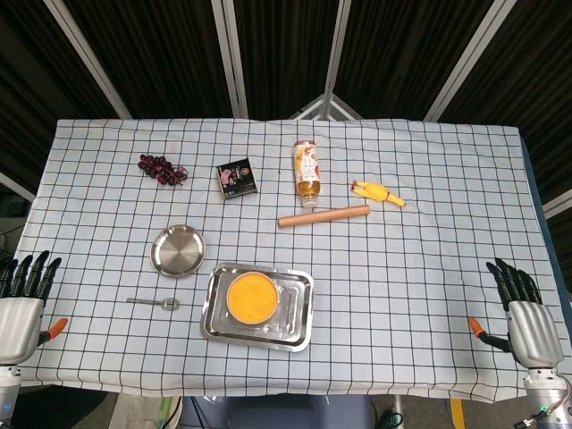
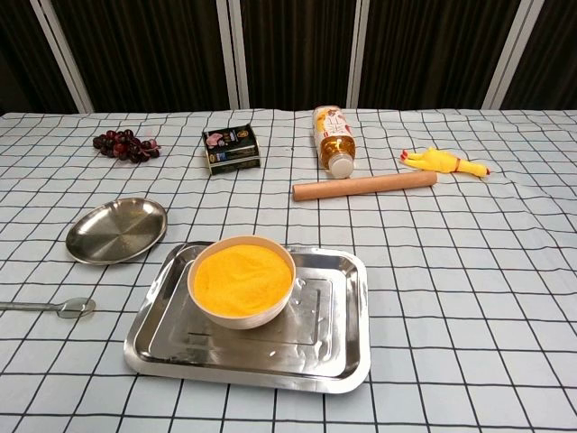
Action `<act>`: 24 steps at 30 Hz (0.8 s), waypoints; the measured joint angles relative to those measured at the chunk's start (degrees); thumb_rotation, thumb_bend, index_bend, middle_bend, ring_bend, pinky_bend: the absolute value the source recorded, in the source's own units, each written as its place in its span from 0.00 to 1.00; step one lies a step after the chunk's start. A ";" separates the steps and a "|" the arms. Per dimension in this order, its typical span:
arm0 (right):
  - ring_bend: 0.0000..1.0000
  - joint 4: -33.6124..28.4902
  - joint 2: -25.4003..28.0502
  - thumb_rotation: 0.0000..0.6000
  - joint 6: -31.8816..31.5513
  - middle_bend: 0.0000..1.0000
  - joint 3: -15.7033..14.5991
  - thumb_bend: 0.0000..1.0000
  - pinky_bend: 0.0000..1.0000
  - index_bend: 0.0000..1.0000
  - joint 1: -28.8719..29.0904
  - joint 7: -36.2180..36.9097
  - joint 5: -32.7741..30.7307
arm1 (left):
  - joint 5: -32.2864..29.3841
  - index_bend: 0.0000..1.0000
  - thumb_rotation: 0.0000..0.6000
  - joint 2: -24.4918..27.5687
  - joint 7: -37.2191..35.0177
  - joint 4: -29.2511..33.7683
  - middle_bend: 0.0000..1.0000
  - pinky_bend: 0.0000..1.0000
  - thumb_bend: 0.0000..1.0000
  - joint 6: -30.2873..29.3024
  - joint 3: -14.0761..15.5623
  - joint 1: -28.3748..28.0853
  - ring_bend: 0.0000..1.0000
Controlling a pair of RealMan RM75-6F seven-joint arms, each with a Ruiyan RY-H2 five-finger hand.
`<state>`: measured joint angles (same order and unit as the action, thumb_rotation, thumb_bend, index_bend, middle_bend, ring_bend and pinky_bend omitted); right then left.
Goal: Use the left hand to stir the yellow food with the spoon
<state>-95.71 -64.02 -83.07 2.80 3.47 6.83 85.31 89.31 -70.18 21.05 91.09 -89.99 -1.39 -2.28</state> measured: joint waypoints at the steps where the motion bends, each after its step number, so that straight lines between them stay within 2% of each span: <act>1: 0.00 -0.01 0.01 1.00 0.02 0.00 0.00 0.34 0.00 0.00 0.00 0.00 -0.03 | 0.00 0.00 1.00 0.00 0.01 0.01 0.00 0.00 0.05 -0.01 0.00 0.00 0.00; 9: 0.00 -0.15 0.09 1.00 -0.13 0.00 0.01 0.34 0.00 0.00 -0.04 0.13 0.11 | 0.10 0.00 1.00 0.11 0.07 0.03 0.00 0.00 0.05 -0.04 0.19 0.11 0.00; 11: 0.00 -0.20 0.09 1.00 -0.13 0.00 -0.01 0.34 0.00 0.00 -0.02 0.05 0.19 | 0.03 0.00 1.00 0.17 0.08 0.10 0.03 0.05 0.05 0.10 0.27 0.14 0.02; 12: 0.00 -0.19 0.06 1.00 -0.03 0.00 -0.02 0.34 0.00 0.00 0.03 -0.03 0.20 | 0.00 0.00 1.00 0.20 0.08 0.18 0.11 0.15 0.05 0.19 0.29 0.12 0.10; 13: 0.00 -0.18 0.03 1.00 0.06 0.00 -0.03 0.34 0.00 0.00 0.07 -0.08 0.18 | -0.04 0.00 1.00 0.25 0.15 0.29 0.26 0.33 0.06 0.35 0.30 0.07 0.26; 14: 0.00 -0.16 0.00 1.00 0.15 0.00 -0.04 0.34 0.00 0.00 0.09 -0.13 0.12 | -0.05 0.00 1.00 0.28 0.32 0.34 0.39 0.47 0.07 0.44 0.29 0.01 0.38; 15: 0.00 -0.16 -0.04 1.00 0.20 0.00 -0.02 0.34 0.00 0.00 0.12 -0.17 0.03 | -0.02 0.03 1.00 0.29 0.56 0.37 0.57 0.64 0.09 0.51 0.24 -0.10 0.57; 16: 0.00 -0.17 -0.06 1.00 0.19 0.00 0.01 0.34 0.00 0.00 0.12 -0.17 0.00 | 0.11 0.09 1.00 0.28 0.86 0.35 0.70 0.76 0.10 0.57 0.16 -0.26 0.69; 17: 0.00 -0.18 -0.06 1.00 0.17 0.00 0.02 0.34 0.00 0.00 0.10 -0.15 -0.04 | 0.42 0.15 1.00 0.18 1.25 0.26 0.77 0.82 0.11 0.75 0.04 -0.64 0.76; 18: 0.00 -0.19 -0.04 1.00 0.14 0.00 0.01 0.34 0.00 0.00 0.07 -0.11 -0.06 | 0.61 0.25 1.00 0.08 1.36 0.26 0.86 0.89 0.14 1.07 -0.02 -0.93 0.84; 20: 0.00 -0.22 0.02 1.00 0.13 0.00 -0.01 0.34 0.00 0.00 0.04 0.03 -0.06 | 0.08 0.35 1.00 -0.08 1.36 0.64 0.93 0.95 0.17 2.47 -0.09 -1.34 0.91; 22: 0.00 -0.27 0.11 1.00 0.01 0.00 -0.01 0.34 0.00 0.00 -0.03 0.24 -0.04 | -1.50 0.46 1.00 -0.17 1.44 1.48 1.00 1.00 0.25 4.46 -0.21 -1.82 0.99; 24: 0.00 -0.29 0.19 1.00 -0.06 0.00 -0.04 0.34 0.00 0.00 -0.08 0.40 0.05 | -4.10 0.49 1.00 -0.29 2.12 2.72 1.00 1.00 0.32 7.38 -0.48 -2.62 1.00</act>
<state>-96.00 -63.83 -83.13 2.75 3.39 7.23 85.36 85.20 -70.47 23.17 93.80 -82.61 -1.87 -4.89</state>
